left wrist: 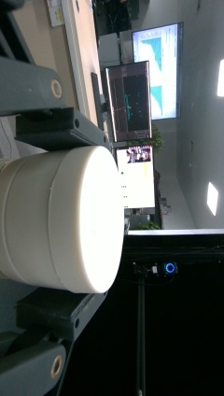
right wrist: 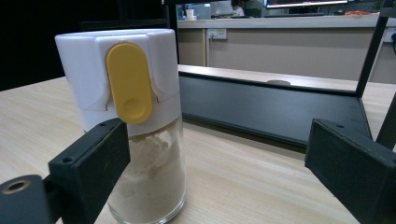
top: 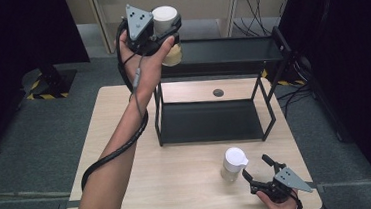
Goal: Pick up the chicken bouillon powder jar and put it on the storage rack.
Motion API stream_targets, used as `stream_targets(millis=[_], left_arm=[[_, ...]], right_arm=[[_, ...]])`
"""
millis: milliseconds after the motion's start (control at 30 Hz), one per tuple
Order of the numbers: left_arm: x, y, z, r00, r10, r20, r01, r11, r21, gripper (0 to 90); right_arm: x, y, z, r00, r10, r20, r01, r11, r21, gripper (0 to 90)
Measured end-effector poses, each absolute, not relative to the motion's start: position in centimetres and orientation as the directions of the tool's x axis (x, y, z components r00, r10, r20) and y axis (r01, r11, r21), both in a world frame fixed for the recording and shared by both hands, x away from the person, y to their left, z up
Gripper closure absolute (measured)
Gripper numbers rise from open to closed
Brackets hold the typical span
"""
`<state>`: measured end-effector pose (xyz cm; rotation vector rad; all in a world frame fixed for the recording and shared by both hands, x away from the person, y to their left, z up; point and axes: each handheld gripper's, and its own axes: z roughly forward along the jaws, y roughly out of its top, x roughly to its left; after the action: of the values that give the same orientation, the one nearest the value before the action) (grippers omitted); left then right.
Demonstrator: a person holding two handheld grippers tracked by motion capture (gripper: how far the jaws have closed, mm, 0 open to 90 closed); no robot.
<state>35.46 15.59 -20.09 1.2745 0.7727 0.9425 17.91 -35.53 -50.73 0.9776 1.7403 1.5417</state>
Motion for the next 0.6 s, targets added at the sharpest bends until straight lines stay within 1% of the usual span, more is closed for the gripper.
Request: stream_targets(millis=[333, 600], left_arm=[[37.5, 15.5, -19.8, 0.396, 0.917, 0.036, -0.130, 0.018, 0.991, 33.2], [38.4, 15.6, -20.0, 0.390, 0.920, 0.038, -0.127, 0.013, 0.992, 33.1]], right_arm=[[17.9, -35.6, -50.7, -0.543, 0.839, 0.031, 0.131, 0.048, 0.990, 6.8], [17.9, -35.6, -50.7, -0.544, 0.838, 0.032, 0.131, 0.048, 0.990, 6.9]])
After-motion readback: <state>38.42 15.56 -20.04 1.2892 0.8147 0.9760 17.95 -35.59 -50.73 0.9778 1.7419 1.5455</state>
